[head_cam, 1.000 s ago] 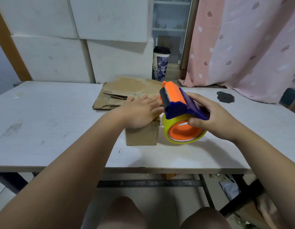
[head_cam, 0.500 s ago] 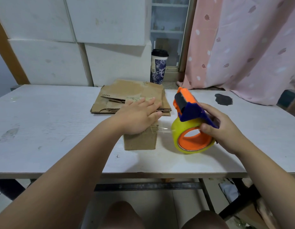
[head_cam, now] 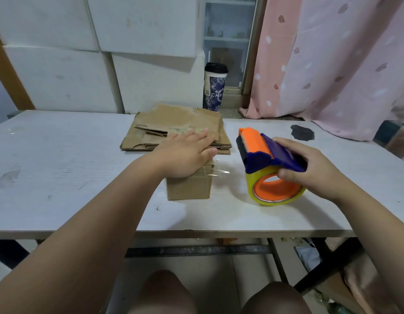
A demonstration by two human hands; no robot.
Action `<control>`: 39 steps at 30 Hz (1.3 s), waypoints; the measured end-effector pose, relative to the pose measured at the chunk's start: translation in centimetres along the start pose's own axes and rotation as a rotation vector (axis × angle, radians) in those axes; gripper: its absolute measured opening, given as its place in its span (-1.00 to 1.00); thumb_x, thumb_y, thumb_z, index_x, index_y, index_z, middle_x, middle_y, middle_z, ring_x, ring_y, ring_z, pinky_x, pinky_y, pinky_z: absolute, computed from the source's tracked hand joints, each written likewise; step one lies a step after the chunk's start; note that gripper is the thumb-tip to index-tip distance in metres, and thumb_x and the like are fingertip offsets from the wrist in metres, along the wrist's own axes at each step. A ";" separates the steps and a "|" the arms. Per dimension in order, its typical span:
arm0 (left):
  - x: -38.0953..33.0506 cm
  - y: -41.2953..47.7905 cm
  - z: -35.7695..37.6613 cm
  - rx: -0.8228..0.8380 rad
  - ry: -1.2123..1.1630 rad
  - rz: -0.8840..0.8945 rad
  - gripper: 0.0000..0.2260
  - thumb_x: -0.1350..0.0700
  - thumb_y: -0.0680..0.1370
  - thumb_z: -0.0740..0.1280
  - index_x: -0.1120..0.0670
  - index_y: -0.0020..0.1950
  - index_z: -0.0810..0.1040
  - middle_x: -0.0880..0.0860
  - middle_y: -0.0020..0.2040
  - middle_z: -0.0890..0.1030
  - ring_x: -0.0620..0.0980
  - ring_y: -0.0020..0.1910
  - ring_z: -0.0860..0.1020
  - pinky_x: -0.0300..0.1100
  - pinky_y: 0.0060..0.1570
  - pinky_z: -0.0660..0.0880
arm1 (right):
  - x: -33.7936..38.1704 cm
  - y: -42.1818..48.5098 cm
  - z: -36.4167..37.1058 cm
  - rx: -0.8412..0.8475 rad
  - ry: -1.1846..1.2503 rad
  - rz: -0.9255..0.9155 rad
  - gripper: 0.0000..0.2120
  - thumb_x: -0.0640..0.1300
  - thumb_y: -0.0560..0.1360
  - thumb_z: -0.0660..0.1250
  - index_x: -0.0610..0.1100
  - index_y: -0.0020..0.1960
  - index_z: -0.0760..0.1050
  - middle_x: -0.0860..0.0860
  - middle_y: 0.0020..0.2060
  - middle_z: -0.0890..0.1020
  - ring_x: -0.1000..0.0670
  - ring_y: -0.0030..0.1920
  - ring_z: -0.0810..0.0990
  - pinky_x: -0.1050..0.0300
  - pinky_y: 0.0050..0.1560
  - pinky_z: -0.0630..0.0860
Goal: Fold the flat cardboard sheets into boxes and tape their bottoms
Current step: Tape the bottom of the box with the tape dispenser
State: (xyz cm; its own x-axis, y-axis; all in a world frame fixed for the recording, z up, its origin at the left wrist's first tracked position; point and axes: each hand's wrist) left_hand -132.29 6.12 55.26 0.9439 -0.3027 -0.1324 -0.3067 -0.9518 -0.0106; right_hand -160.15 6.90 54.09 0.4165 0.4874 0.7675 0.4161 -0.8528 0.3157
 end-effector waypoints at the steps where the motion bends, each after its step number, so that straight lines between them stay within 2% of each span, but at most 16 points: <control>1: 0.1 0.0 0.0 -0.002 -0.002 -0.001 -0.52 -0.20 0.62 -0.15 -0.15 0.54 -0.06 -0.14 0.55 -0.10 -0.08 0.52 -0.10 0.00 0.45 -0.15 | 0.0 0.0 0.0 -0.003 0.000 -0.002 -0.39 0.27 0.15 0.40 0.30 0.18 0.37 0.47 0.00 0.54 0.33 0.04 0.53 0.53 -0.08 0.40; 7: 0.4 0.2 0.1 0.001 -0.009 0.000 -0.51 -0.21 0.61 -0.15 -0.15 0.54 -0.06 -0.16 0.55 -0.10 -0.08 0.52 -0.11 0.01 0.47 -0.15 | 0.1 -0.2 0.2 -0.002 0.004 -0.022 -0.48 0.23 0.22 0.38 0.28 0.17 0.39 0.44 0.01 0.56 0.32 0.03 0.54 0.51 -0.07 0.42; 10: 0.5 0.3 0.1 0.006 -0.020 -0.002 -0.51 -0.22 0.61 -0.15 -0.15 0.54 -0.06 -0.16 0.54 -0.10 -0.08 0.52 -0.11 0.00 0.47 -0.16 | 0.1 -0.4 0.5 -0.030 -0.052 -0.010 -0.46 0.26 0.18 0.39 0.34 0.15 0.38 0.47 0.01 0.54 0.33 0.03 0.53 0.50 -0.08 0.43; 13: 0.6 0.3 0.1 -0.005 -0.019 -0.004 -0.51 -0.22 0.61 -0.15 -0.15 0.54 -0.05 -0.16 0.55 -0.09 -0.08 0.52 -0.11 0.01 0.47 -0.15 | -0.3 -0.5 0.9 -0.071 -0.257 -0.048 -0.46 0.31 0.18 0.42 0.38 0.14 0.37 0.26 0.02 0.59 0.18 0.02 0.53 0.33 -0.04 0.47; 15: 0.6 0.2 0.0 -0.006 -0.009 -0.005 -0.51 -0.21 0.61 -0.14 -0.14 0.54 -0.05 -0.15 0.55 -0.09 -0.07 0.52 -0.10 0.02 0.47 -0.14 | -0.7 -0.6 0.9 -0.086 -0.392 -0.079 -0.41 0.26 0.22 0.43 0.28 0.23 0.39 0.07 0.03 0.59 0.05 0.00 0.53 0.21 -0.01 0.45; 16: 0.6 0.2 0.0 -0.004 -0.008 -0.004 -0.51 -0.21 0.62 -0.14 -0.14 0.54 -0.04 -0.15 0.55 -0.09 -0.07 0.52 -0.10 0.02 0.47 -0.14 | -0.7 -0.6 0.8 -0.083 -0.419 -0.077 -0.37 0.25 0.23 0.43 0.20 0.27 0.41 0.03 0.02 0.59 0.03 -0.01 0.52 0.22 -0.02 0.44; 17: 0.6 0.2 -0.1 -0.002 -0.013 -0.004 -0.52 -0.20 0.62 -0.13 -0.14 0.54 -0.04 -0.14 0.55 -0.09 -0.07 0.52 -0.10 0.02 0.47 -0.14 | -0.6 -0.5 0.7 -0.073 -0.433 -0.074 -0.34 0.26 0.23 0.42 0.17 0.30 0.42 0.03 0.01 0.59 0.06 -0.02 0.50 0.27 -0.02 0.42; 19: 0.6 0.2 -0.2 0.001 -0.023 0.003 -0.53 -0.18 0.63 -0.12 -0.16 0.53 -0.01 -0.13 0.55 -0.07 -0.07 0.52 -0.09 0.03 0.47 -0.13 | -0.3 -0.3 0.7 -0.042 -0.446 -0.078 -0.36 0.28 0.21 0.42 0.25 0.27 0.39 0.09 0.00 0.58 0.15 -0.03 0.48 0.37 -0.04 0.37; 24: 0.8 0.0 -0.3 -0.015 -0.039 0.028 -0.58 -0.17 0.63 -0.10 -0.22 0.50 0.11 -0.14 0.55 -0.03 -0.06 0.52 -0.07 0.04 0.47 -0.11 | -0.2 -0.5 0.6 -0.018 -0.241 -0.003 -0.42 0.36 0.11 0.43 0.52 0.10 0.34 0.46 0.02 0.51 0.28 0.06 0.49 0.48 -0.05 0.39; 26: 1.0 -0.2 -0.3 -0.018 -0.048 0.033 -0.59 -0.16 0.63 -0.09 -0.21 0.49 0.15 -0.13 0.55 -0.01 -0.07 0.52 -0.05 0.03 0.46 -0.10 | -0.4 -0.6 0.7 -0.020 -0.163 0.013 -0.43 0.36 0.10 0.43 0.57 0.07 0.36 0.45 0.05 0.52 0.27 0.07 0.52 0.44 -0.02 0.43; 29: 1.5 -0.7 -0.5 -0.030 -0.066 0.042 -0.60 -0.15 0.64 -0.06 -0.18 0.47 0.21 -0.12 0.55 0.03 -0.10 0.51 -0.03 -0.03 0.45 -0.08 | -0.5 -0.6 1.2 -0.023 -0.110 -0.009 -0.44 0.33 0.12 0.44 0.58 0.08 0.36 0.41 0.06 0.54 0.21 0.07 0.53 0.24 0.05 0.48; 31: 1.8 -1.1 -0.7 -0.044 -0.066 0.044 -0.61 -0.14 0.64 -0.05 -0.18 0.46 0.23 -0.13 0.54 0.05 -0.12 0.51 0.00 -0.05 0.43 -0.06 | -0.2 -0.6 1.4 -0.026 -0.130 -0.031 -0.45 0.34 0.13 0.43 0.59 0.08 0.34 0.42 0.05 0.53 0.22 0.06 0.53 0.24 0.03 0.48; 33: 2.1 -1.4 -0.8 -0.050 -0.072 0.046 -0.63 -0.12 0.64 -0.04 -0.18 0.44 0.27 -0.13 0.54 0.07 -0.14 0.50 0.02 -0.06 0.42 -0.04 | 0.1 -0.4 1.6 -0.022 -0.200 -0.044 -0.44 0.36 0.14 0.40 0.57 0.11 0.34 0.32 0.05 0.56 0.18 0.05 0.52 0.25 0.02 0.46; 37: 2.8 -1.9 -0.9 -0.056 -0.088 0.028 -0.66 -0.11 0.64 -0.03 -0.19 0.39 0.32 -0.13 0.53 0.09 -0.13 0.49 0.04 -0.04 0.42 -0.02 | 0.9 0.4 2.0 0.032 -0.488 -0.092 -0.29 0.42 0.20 0.38 0.27 0.30 0.37 0.13 -0.05 0.55 0.14 -0.05 0.47 0.44 -0.05 0.30; 39: 3.1 -2.0 -0.8 -0.059 -0.084 0.019 -0.65 -0.12 0.63 -0.04 -0.20 0.38 0.32 -0.13 0.53 0.10 -0.12 0.49 0.05 -0.01 0.43 -0.02 | 1.6 0.9 2.1 0.072 -0.561 -0.099 -0.25 0.46 0.24 0.34 0.19 0.36 0.36 0.08 -0.03 0.55 0.09 -0.04 0.45 0.45 -0.04 0.28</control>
State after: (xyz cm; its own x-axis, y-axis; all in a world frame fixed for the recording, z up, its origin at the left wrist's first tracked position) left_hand -128.66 7.08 55.65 0.9233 -0.3181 -0.2151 -0.3148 -0.9478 0.0504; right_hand -157.47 7.30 54.42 0.7299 0.6060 0.3162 0.5207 -0.7927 0.3171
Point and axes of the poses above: each hand's wrist, its own y-axis towards the middle knuckle, its own z-axis out of the palm, x = y × z
